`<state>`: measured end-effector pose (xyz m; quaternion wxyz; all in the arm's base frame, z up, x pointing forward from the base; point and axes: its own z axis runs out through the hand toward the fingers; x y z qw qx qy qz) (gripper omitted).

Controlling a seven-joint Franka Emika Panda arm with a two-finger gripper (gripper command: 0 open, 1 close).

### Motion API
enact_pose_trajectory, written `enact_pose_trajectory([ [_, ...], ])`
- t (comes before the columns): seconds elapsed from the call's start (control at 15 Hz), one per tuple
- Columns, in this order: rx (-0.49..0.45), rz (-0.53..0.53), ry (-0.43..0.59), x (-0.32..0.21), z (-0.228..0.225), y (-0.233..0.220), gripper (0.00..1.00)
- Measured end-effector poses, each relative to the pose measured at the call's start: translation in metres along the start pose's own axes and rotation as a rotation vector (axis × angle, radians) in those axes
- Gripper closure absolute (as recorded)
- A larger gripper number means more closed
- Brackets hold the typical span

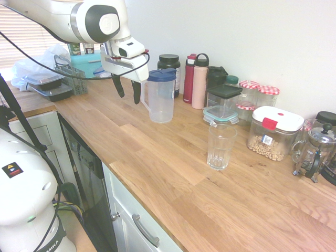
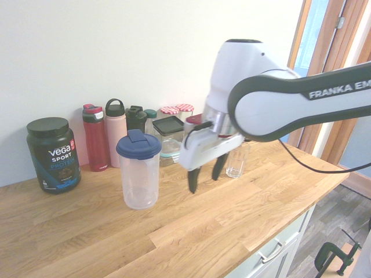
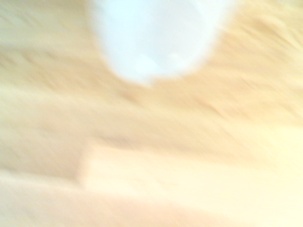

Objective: Pour me some water

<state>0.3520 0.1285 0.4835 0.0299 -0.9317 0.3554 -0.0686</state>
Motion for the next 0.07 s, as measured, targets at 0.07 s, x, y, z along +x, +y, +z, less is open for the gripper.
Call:
enact_pose_trajectory([
  [0.07, -0.002, 0.023, -0.011, 0.0117, -0.0029, 0.0200, 0.00],
])
